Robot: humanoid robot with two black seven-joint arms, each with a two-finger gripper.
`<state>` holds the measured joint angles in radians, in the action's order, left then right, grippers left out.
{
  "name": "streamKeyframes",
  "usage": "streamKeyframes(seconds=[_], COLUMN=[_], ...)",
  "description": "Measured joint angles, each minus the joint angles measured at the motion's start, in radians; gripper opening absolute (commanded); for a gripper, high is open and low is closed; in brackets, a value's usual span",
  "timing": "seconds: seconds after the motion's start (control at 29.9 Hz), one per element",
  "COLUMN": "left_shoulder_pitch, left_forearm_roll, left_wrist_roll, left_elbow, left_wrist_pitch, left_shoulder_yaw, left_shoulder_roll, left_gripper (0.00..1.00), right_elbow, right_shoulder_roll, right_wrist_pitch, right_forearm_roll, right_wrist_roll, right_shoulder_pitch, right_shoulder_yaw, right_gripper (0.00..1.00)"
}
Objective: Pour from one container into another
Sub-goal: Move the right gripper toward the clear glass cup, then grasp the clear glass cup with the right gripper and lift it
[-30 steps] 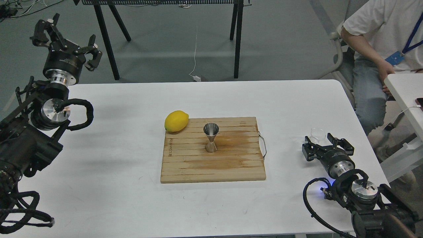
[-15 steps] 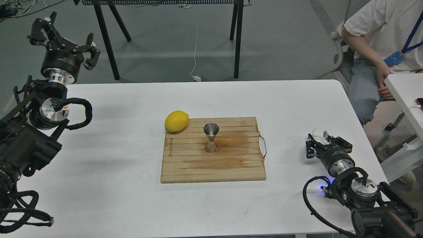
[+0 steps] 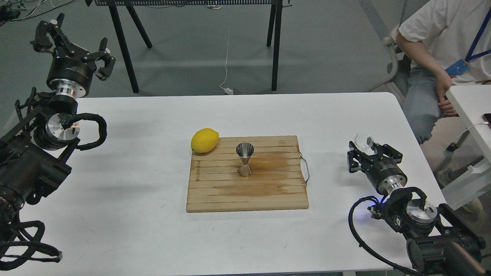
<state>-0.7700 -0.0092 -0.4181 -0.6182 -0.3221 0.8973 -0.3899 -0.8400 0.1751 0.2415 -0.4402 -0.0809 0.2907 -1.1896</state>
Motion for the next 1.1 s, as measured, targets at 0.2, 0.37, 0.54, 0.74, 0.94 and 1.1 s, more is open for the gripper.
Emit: streamKeyframes(seconds=[0.2,0.37,0.54,0.74,0.94,1.1], left_shoulder_pitch=[0.0,0.0,0.0,0.0,0.001,0.003], left_forearm_roll=[0.0,0.0,0.0,0.0,0.0,0.0], left_wrist_roll=[-0.011,-0.017,-0.018,-0.02,-0.021,-0.021], left_elbow=[0.0,0.0,0.0,0.0,0.0,0.0], left_wrist_pitch=[-0.001,-0.002,-0.002,-0.002,-0.002,-0.002], left_shoulder_yaw=[0.001,0.001,0.002,0.002,0.002,0.002], left_shoulder_roll=[0.0,0.0,-0.003,-0.004,-0.005,-0.005], left_gripper=[1.0,1.0,1.0,1.0,1.0,1.0], right_elbow=[-0.187,-0.273,-0.304,-0.341,-0.343,-0.342], right_shoulder_roll=[0.051,0.055,0.046,0.005,-0.047,-0.097], right_wrist_pitch=[-0.009,-0.014,-0.059,-0.145,-0.211,-0.268], right_forearm_roll=[0.0,0.041,0.098,0.174,0.239,0.324], right_wrist_roll=[0.002,0.004,0.004,0.007,0.01,0.01], right_shoulder_pitch=[-0.012,-0.023,-0.008,0.029,0.074,0.104], right_shoulder_yaw=[0.034,0.063,0.084,0.115,0.147,0.151], right_gripper=[0.21,0.21,0.21,0.19,0.19,0.2])
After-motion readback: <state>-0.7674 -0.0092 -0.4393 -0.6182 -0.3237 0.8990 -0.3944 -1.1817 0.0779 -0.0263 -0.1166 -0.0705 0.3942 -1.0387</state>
